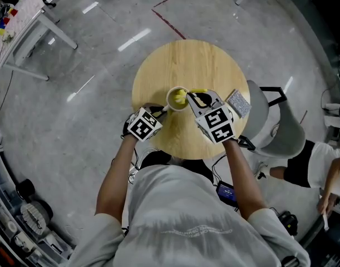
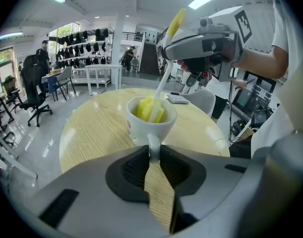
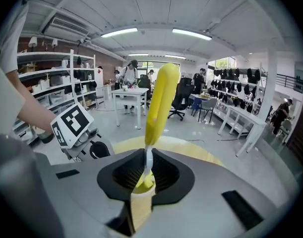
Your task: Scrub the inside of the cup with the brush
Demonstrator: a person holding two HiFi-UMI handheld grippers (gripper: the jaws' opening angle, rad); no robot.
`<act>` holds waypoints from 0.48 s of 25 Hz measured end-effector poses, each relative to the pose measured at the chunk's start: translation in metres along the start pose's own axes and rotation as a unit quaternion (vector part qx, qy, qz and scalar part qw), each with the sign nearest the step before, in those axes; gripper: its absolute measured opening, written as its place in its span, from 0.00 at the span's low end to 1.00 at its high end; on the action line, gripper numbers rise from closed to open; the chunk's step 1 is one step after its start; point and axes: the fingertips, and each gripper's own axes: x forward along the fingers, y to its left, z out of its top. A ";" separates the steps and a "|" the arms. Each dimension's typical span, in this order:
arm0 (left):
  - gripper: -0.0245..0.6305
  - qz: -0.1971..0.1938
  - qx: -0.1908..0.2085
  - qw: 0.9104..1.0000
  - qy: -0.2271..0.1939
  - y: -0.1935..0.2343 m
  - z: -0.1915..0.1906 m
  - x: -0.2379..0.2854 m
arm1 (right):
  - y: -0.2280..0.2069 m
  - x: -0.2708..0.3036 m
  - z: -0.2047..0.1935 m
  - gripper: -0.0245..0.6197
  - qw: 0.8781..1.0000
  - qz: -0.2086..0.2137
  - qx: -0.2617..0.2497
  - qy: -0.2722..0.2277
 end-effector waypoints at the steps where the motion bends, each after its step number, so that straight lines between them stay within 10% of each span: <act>1: 0.15 -0.003 -0.001 1.000 0.001 -0.001 0.001 -0.001 | -0.001 0.000 0.000 0.14 1.000 0.000 -0.001 0.002; 12: 0.15 -0.003 -0.007 1.000 0.009 -0.005 0.006 -0.006 | 0.001 -0.031 0.030 0.15 0.999 -0.011 -0.047 -0.017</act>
